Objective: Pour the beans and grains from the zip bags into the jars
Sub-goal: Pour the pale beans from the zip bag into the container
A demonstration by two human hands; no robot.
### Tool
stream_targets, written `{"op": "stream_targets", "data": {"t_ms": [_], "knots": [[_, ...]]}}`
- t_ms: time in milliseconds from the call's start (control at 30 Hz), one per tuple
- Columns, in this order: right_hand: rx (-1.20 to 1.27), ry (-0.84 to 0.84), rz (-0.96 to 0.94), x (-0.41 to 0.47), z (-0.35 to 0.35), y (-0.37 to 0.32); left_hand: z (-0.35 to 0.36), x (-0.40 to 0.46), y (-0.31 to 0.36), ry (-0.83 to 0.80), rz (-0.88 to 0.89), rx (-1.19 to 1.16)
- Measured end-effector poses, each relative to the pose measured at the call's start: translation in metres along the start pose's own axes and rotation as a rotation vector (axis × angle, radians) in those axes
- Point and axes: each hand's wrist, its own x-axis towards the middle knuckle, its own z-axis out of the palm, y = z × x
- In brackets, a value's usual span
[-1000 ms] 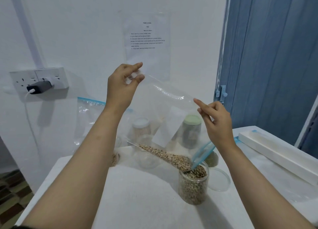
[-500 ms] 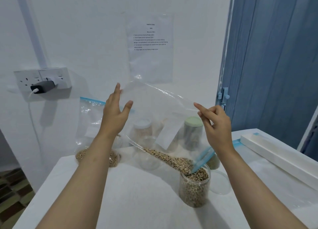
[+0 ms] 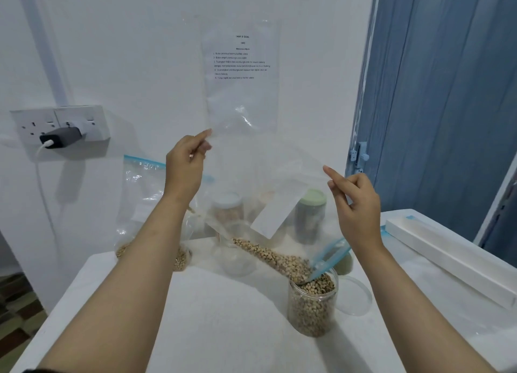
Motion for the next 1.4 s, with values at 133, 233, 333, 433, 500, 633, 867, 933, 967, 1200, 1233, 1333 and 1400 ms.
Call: {"op": "stream_targets", "data": {"t_ms": [133,233,333,433,500,633,867,933,967,1200,1233,1333,1400], "knots": [[0.0,0.004,0.012,-0.002,0.0,0.003,0.004,-0.001,-0.002,0.001,-0.035,-0.038],[0.001,-0.003,0.03,-0.002,0.0,0.003,0.004,-0.001,-0.004,-0.017,-0.043,-0.036],[0.008,0.0,0.039,-0.003,0.001,0.003,0.003,0.0,-0.004,-0.013,-0.053,-0.051],[0.013,-0.002,0.041,-0.002,0.001,0.002,0.005,0.002,-0.002,0.001,-0.054,-0.066],[0.009,0.0,0.055,-0.002,0.001,0.003,0.007,0.002,0.0,-0.001,-0.06,-0.077],[0.017,0.005,0.059,-0.003,0.0,0.003,0.007,0.003,-0.001,-0.002,-0.074,-0.087],[0.026,0.01,0.071,-0.004,-0.001,0.0,0.011,0.004,0.005,0.0,-0.054,-0.048],[0.03,0.01,0.072,-0.005,-0.001,0.001,0.012,0.004,0.007,0.027,-0.046,-0.028],[0.03,0.01,0.074,-0.004,-0.001,0.001,0.013,0.003,0.008,0.041,-0.037,-0.015],[0.011,0.007,0.059,-0.002,-0.001,0.005,0.014,-0.001,0.009,0.069,0.001,0.031],[0.013,0.009,0.061,-0.003,0.0,0.005,0.012,-0.002,0.01,0.038,0.007,0.036],[0.023,0.021,0.053,-0.005,-0.002,0.005,0.003,-0.015,0.002,-0.065,-0.024,0.087],[0.033,0.027,0.045,-0.006,-0.003,0.005,-0.001,-0.035,-0.013,-0.079,-0.11,0.167]]}}
